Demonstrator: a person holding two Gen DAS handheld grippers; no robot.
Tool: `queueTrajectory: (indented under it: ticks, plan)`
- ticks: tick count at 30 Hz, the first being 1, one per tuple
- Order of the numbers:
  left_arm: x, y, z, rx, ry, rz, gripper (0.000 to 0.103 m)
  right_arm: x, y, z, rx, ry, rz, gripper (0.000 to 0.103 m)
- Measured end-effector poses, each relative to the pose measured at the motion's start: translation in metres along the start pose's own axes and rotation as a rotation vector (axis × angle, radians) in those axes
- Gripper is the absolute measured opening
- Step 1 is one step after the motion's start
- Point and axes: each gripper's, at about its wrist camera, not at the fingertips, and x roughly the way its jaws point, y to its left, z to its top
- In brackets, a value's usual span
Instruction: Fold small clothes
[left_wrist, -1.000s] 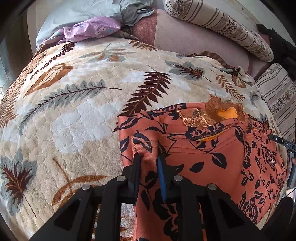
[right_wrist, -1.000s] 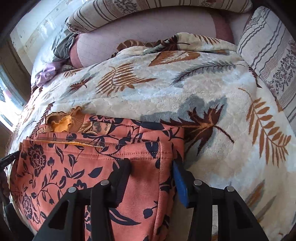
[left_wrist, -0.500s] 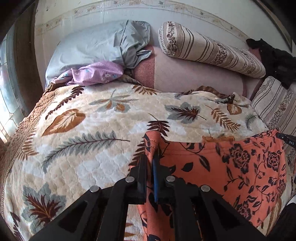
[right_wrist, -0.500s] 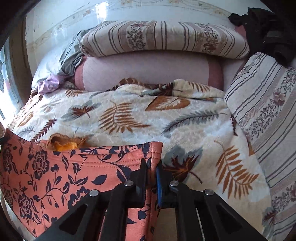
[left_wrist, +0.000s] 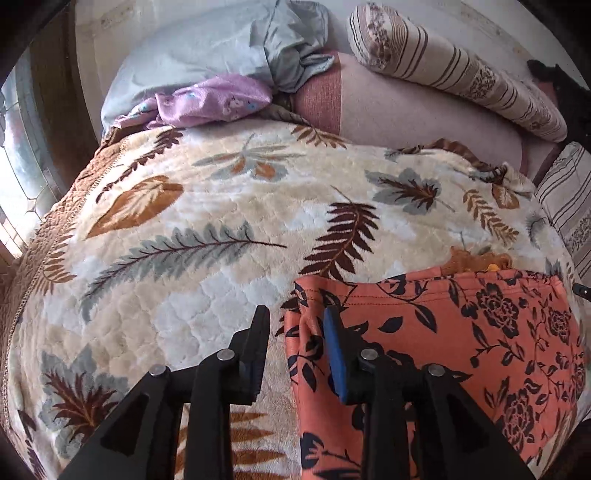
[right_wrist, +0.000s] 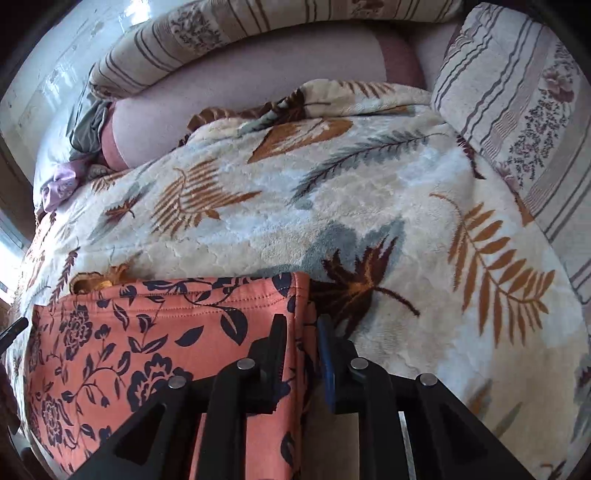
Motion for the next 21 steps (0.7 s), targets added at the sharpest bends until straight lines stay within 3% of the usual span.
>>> queueTrajectory:
  ticks: [1,2,3,5,9,11,12,13,14,15,17,19,21]
  plan:
    - [-0.016,0.000,-0.003,-0.006,-0.024,-0.004,0.039,-0.014,-0.004,-0.002,0.030,-0.021,0.016,0.024]
    - [-0.033,-0.001,-0.007,-0.010,-0.044,-0.009,0.050,-0.027,-0.007,-0.005,0.066,-0.037,0.048,0.034]
    - [-0.048,-0.004,-0.013,-0.013,-0.067,-0.018,0.058,-0.042,-0.009,-0.009,0.101,-0.049,0.100,0.055]
    - [-0.076,-0.014,-0.032,0.003,-0.108,-0.048,0.062,-0.064,-0.003,-0.023,0.158,-0.056,0.259,0.084]
    - [-0.083,-0.035,-0.078,0.018,-0.055,-0.110,0.062,-0.086,0.033,-0.070,0.157,-0.003,0.565,0.085]
    - [-0.055,-0.041,-0.103,0.023,0.051,-0.084,0.062,-0.073,0.042,-0.099,0.204,0.054,0.682,0.085]
    - [-0.035,-0.041,-0.115,0.036,0.129,-0.051,0.062,-0.059,0.042,-0.112,0.237,0.094,0.684,0.085]
    - [-0.027,-0.042,-0.123,0.060,0.139,-0.029,0.062,-0.043,0.037,-0.124,0.278,0.133,0.637,0.085]
    - [-0.034,-0.047,-0.126,0.103,0.088,-0.002,0.063,-0.027,0.028,-0.137,0.342,0.178,0.570,0.079]
    - [-0.043,-0.054,-0.124,0.137,0.088,0.035,0.063,-0.016,0.016,-0.148,0.424,0.198,0.576,0.072]
    - [-0.066,-0.063,-0.119,0.157,0.048,0.038,0.063,-0.028,0.002,-0.151,0.517,0.152,0.601,0.074]
    - [-0.083,-0.065,-0.116,0.143,-0.021,0.005,0.068,-0.051,0.007,-0.145,0.466,0.095,0.580,0.077]
    - [-0.077,-0.065,-0.118,0.117,-0.002,-0.005,0.071,-0.063,0.011,-0.141,0.418,0.054,0.632,0.082]
